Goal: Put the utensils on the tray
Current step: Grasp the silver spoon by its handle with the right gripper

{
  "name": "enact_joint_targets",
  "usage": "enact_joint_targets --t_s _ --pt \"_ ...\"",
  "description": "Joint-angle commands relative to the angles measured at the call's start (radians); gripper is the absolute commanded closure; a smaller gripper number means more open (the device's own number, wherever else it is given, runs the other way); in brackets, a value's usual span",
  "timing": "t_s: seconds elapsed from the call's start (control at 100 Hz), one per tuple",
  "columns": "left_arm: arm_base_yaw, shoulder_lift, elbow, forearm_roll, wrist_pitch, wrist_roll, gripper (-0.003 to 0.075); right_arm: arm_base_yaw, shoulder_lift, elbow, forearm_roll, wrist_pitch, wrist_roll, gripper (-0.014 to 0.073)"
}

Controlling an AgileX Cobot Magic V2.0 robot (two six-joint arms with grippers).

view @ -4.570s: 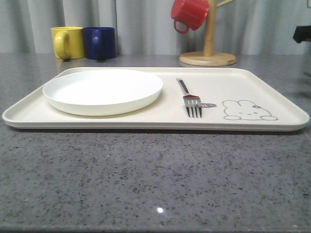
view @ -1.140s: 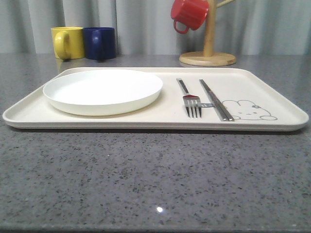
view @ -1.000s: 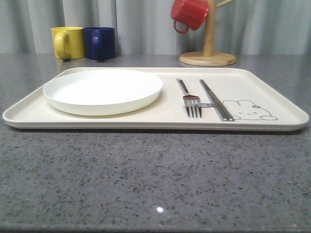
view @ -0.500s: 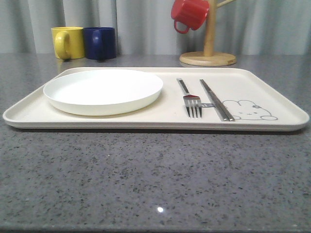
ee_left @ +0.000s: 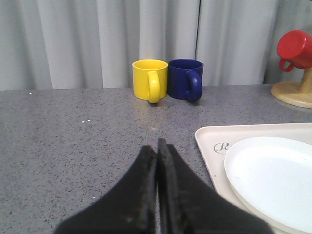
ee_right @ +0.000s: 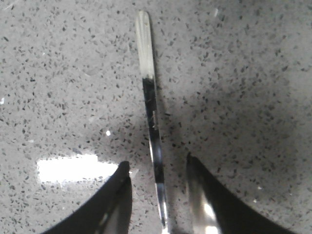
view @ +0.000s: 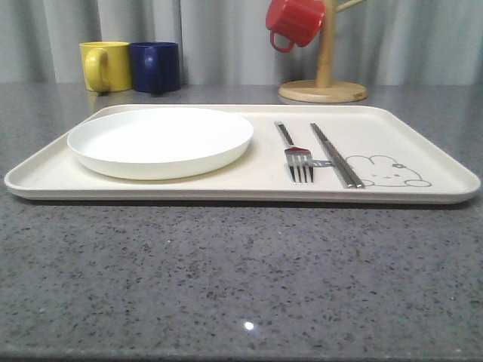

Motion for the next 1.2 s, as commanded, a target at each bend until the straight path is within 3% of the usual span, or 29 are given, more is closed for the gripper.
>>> enact_joint_targets --t_s 0.0,0.6,0.69,0.84,1.19 --pt "0.002 0.004 -0.029 -0.011 -0.082 0.001 0.0738 -0.005 -0.041 -0.020 0.015 -0.032 -0.013 0.0305" --pt "0.002 0.004 -0.029 -0.011 -0.082 0.001 0.0738 -0.004 0.030 -0.018 0.036 -0.025 -0.013 0.0312" --pt "0.002 0.004 -0.029 -0.011 -0.082 0.001 0.0738 -0.004 0.030 -0.018 0.044 -0.025 -0.013 0.0401" --pt "0.002 0.004 -0.029 -0.011 -0.082 0.001 0.0738 -0.004 0.028 -0.018 0.055 -0.023 -0.013 0.0665" --pt "0.002 0.004 -0.029 -0.011 -0.082 0.001 0.0738 0.017 -0.088 -0.023 0.115 0.024 0.041 0.0648"
